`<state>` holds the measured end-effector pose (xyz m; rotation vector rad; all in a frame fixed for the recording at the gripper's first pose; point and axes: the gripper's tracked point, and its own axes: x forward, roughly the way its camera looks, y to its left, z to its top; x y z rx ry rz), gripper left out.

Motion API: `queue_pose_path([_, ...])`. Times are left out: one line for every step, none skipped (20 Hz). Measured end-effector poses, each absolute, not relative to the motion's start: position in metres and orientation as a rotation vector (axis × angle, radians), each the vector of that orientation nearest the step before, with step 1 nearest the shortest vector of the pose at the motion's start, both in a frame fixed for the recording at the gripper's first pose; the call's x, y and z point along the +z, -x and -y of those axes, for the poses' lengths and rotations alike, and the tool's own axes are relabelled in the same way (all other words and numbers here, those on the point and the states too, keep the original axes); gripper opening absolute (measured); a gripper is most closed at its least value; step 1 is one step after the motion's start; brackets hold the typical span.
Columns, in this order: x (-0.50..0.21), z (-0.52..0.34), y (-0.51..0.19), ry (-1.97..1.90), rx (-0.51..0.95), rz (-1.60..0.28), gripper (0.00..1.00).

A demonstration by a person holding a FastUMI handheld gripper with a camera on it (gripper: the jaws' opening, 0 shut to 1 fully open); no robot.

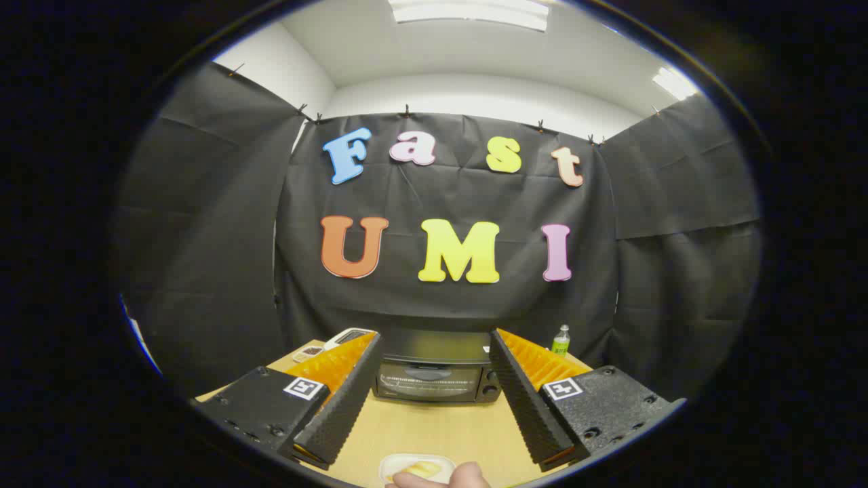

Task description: Open the toaster oven, put the food inside, and close the toaster oven door.

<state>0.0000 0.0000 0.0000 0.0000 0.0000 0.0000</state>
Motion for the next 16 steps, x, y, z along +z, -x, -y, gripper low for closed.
queue_pose_path([0.000, -0.001, 0.000, -0.003, 0.001, 0.002, 1.00])
queue_pose_path([0.000, -0.004, 0.000, -0.005, 0.005, 0.001, 1.00])
queue_pose_path([0.000, -0.007, -0.001, -0.009, 0.012, 0.000, 1.00])
queue_pose_path([-0.001, -0.010, -0.001, -0.011, 0.019, -0.004, 1.00])
queue_pose_path([-0.001, -0.014, -0.001, -0.009, 0.025, -0.005, 1.00])
queue_pose_path([-0.001, -0.015, -0.002, -0.006, 0.030, -0.007, 1.00])
queue_pose_path([-0.003, -0.017, -0.002, -0.007, 0.034, -0.008, 1.00])
queue_pose_path([-0.004, -0.018, -0.002, -0.006, 0.038, -0.014, 1.00])
queue_pose_path([-0.005, -0.018, -0.003, -0.006, 0.040, -0.018, 1.00])
queue_pose_path([-0.005, -0.017, -0.003, -0.007, 0.038, -0.021, 1.00])
queue_pose_path([-0.005, -0.014, -0.002, -0.009, 0.033, -0.022, 1.00])
queue_pose_path([-0.005, -0.011, -0.002, -0.012, 0.028, -0.022, 1.00])
queue_pose_path([-0.005, -0.009, -0.003, -0.015, 0.024, -0.021, 1.00])
queue_pose_path([-0.006, -0.007, -0.003, -0.018, 0.022, -0.022, 1.00])
queue_pose_path([-0.007, -0.007, -0.004, -0.021, 0.022, -0.023, 1.00])
queue_pose_path([-0.009, -0.005, -0.005, -0.022, 0.020, -0.028, 1.00])
